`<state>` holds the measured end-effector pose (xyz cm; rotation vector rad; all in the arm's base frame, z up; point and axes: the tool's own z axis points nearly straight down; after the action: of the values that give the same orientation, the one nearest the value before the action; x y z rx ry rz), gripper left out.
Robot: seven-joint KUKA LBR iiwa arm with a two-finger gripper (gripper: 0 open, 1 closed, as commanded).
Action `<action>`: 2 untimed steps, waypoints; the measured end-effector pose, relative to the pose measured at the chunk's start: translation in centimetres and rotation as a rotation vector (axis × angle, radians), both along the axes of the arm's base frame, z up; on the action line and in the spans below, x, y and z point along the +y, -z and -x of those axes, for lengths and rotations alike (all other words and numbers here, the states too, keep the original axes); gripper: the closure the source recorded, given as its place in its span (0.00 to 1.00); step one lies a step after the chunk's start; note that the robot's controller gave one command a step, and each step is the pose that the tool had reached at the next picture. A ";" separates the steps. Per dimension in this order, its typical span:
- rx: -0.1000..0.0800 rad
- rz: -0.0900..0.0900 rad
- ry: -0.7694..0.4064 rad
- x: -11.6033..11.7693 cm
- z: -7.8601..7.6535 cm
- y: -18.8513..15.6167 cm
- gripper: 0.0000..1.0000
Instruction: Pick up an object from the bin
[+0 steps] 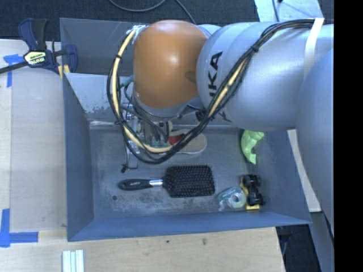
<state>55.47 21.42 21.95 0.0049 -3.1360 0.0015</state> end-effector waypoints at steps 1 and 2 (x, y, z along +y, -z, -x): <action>-0.008 -0.002 0.003 -0.1 -0.2 -0.5 0.00; -0.010 -0.004 -0.046 -1.3 0.1 0.5 0.00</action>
Offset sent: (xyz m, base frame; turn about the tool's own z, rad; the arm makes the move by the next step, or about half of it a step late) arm -0.0083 -0.0562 -0.0391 -0.1496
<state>55.40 20.11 21.46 0.0770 -3.1456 -0.0039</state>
